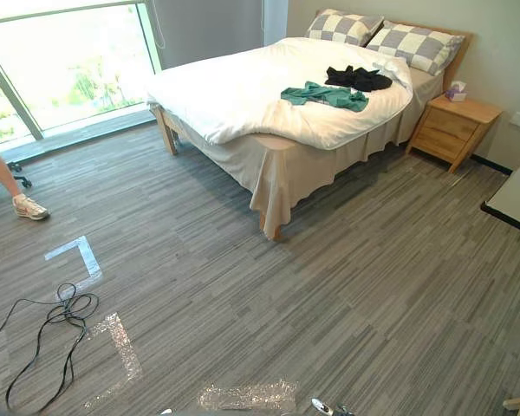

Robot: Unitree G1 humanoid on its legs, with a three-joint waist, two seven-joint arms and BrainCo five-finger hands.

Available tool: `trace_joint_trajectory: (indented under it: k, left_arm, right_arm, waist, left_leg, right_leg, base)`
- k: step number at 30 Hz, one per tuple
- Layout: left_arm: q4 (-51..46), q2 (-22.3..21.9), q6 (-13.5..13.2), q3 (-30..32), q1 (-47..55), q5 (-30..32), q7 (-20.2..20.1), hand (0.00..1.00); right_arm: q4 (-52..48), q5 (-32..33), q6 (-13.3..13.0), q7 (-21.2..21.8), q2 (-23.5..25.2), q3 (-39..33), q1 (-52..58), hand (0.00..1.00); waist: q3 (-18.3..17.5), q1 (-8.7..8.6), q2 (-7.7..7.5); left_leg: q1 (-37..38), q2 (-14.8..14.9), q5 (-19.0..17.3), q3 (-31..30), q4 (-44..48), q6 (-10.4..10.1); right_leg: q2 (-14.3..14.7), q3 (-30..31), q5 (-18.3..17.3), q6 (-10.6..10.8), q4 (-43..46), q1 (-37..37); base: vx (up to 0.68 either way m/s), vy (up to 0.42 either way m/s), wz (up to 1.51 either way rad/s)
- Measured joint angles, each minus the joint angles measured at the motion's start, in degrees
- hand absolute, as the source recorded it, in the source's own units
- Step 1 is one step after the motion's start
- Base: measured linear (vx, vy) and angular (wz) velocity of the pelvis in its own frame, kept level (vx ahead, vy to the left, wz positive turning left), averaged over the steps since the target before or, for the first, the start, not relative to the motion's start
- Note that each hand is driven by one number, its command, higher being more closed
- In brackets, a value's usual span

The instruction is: Tidy the bed and pick cloth on bed and put in laundry

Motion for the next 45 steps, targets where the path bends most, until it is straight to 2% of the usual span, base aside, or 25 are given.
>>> trace_joint_trajectory:
  k: [7,29,31,33,34,35,36,39,40,41,42,43,44,45]
  left_arm:
    - [0.2,0.3,-1.2,0.0,-0.4,0.1,-0.6,0.00]
    - [0.2,0.9,-0.9,-1.4,-1.6,3.9,-1.6,0.00]
    - [0.2,1.0,-0.9,-2.2,-1.9,4.7,-1.7,0.00]
    - [0.2,1.8,-0.9,-3.6,-2.3,5.1,-1.7,0.00]
    - [0.2,1.9,-1.0,-3.8,-2.6,5.1,-1.7,0.00]
    - [0.2,2.4,-1.0,-4.5,-3.0,5.0,-1.7,0.00]
    - [0.2,2.5,-1.0,-4.6,-3.2,5.0,-1.7,0.00]
    - [0.2,2.7,-1.0,-4.5,-4.0,5.0,-1.7,0.00]
    - [0.2,2.8,-1.0,-4.4,-3.9,5.0,-1.7,0.00]
    - [0.2,3.2,-1.0,-4.3,-3.9,5.1,-1.7,0.00]
    - [0.2,3.4,-1.0,-3.9,-4.0,5.1,-1.6,0.00]
    - [0.3,3.5,-1.0,-4.0,-3.8,5.4,-1.7,0.00]
    - [0.3,3.5,-1.2,-4.0,-4.4,5.5,-1.7,0.00]
    - [0.2,2.6,-1.3,-3.8,-5.3,5.7,-1.6,0.00]
  right_arm:
    - [0.1,0.0,0.0,-0.1,0.7,-0.4,-1.1,0.00]
    - [0.0,1.3,0.7,-1.0,1.4,-0.3,-3.8,0.00]
    - [0.0,1.8,0.8,-1.6,1.4,-0.3,-4.1,0.00]
    - [-0.2,3.5,1.3,-2.5,1.6,-0.3,-4.6,0.00]
    - [-0.2,4.1,1.3,-2.7,1.6,-0.3,-4.6,0.00]
    - [-0.2,5.7,1.3,-3.3,1.6,-0.9,-4.6,0.00]
    - [-0.2,6.0,1.3,-3.5,1.6,-1.2,-4.7,0.00]
    - [-0.5,8.0,1.5,-4.6,1.7,-1.8,-4.7,0.00]
    - [-0.7,8.2,1.7,-4.7,1.9,-2.2,-4.6,0.00]
    - [-0.7,8.6,1.9,-4.7,2.8,-3.4,-4.5,0.00]
    - [-0.6,8.9,2.1,-4.8,3.2,-4.0,-4.3,0.00]
    - [-0.7,9.0,2.2,-4.7,3.2,-4.0,-4.2,0.00]
    - [-1.0,9.0,2.4,-4.7,3.2,-4.0,-4.0,0.00]
    - [-1.4,9.3,2.4,-4.7,2.8,-5.1,-4.1,0.00]
  waist:
    - [0.1,0.01,-0.48]
    - [0.8,-0.07,-0.78]
    - [1.0,0.01,-0.69]
    - [1.9,-0.05,-0.94]
    - [2.1,0.03,-1.30]
    - [3.8,-0.08,-1.25]
    - [4.5,-0.06,-1.60]
    - [6.2,-0.07,-1.68]
    - [6.4,-0.07,-1.78]
    - [6.3,-0.08,-2.13]
    - [6.7,-0.06,-2.59]
    - [6.6,-0.20,-2.59]
    - [6.6,-0.41,-2.01]
    - [8.1,-0.35,-1.03]
  left_leg:
    - [2.0,-0.2,0.3,0.2,-2.2,0.4]
    - [3.7,-0.3,0.0,0.8,-2.8,0.1]
    - [3.6,-0.1,-0.5,1.8,-2.6,0.0]
    - [2.3,-0.4,-2.0,3.2,-0.5,0.4]
    - [1.8,-0.5,-2.5,3.7,0.5,0.5]
    - [1.7,-0.5,-3.5,4.6,2.8,1.1]
    - [1.7,-0.4,-4.0,5.1,3.5,1.2]
    - [3.5,1.1,-5.0,7.8,4.4,0.8]
    - [4.0,1.5,-5.2,8.5,4.4,0.4]
    - [4.3,2.0,-6.3,9.3,5.4,-0.5]
    - [4.7,3.2,-8.1,10.0,7.3,-1.7]
    - [4.7,4.1,-8.3,10.1,8.0,-2.1]
    - [4.9,5.6,-9.2,10.2,8.2,-2.6]
    - [6.0,7.3,-9.8,11.3,7.9,-2.8]
  right_leg:
    - [0.0,-0.3,0.9,0.3,-3.1,2.4]
    - [-0.1,0.1,0.9,0.4,-3.0,3.5]
    - [-0.1,0.7,-0.9,0.5,0.0,1.7]
    - [-1.0,1.1,-6.0,1.1,9.2,-3.5]
    - [-1.4,0.8,-7.0,1.4,11.4,-4.7]
    - [-2.5,-0.7,-8.6,3.6,16.2,-6.4]
    - [-2.9,-1.5,-9.0,4.4,17.9,-7.0]
    - [-4.0,-7.0,-9.3,5.9,23.9,-9.0]
    - [-4.9,-9.6,-10.7,4.6,24.7,-9.1]
    - [-6.7,-11.7,-10.5,3.9,22.6,-8.6]
    - [-6.3,-12.6,-9.1,1.4,19.7,-7.0]
    - [-5.4,-13.0,-8.7,1.0,18.5,-6.2]
    - [-3.9,-13.1,-8.2,1.4,18.4,-6.1]
    - [-3.5,-13.2,-7.9,2.5,23.7,-7.9]
  base:
    - [0.10,0.004,-0.02]
    - [-0.03,-0.015,-0.01]
    - [-0.02,-0.014,-0.21]
    - [-0.03,-0.011,-0.31]
    - [0.01,-0.017,-0.32]
    - [0.02,-0.012,-0.30]
    - [0.02,-0.016,-0.41]
    - [0.04,-0.036,-0.41]
    - [0.06,-0.059,-0.36]
    - [0.09,-0.104,-0.52]
    - [0.08,-0.113,-0.42]
    - [0.08,-0.197,-0.32]
    - [0.07,-0.198,-0.26]
    - [0.04,-0.190,-0.34]
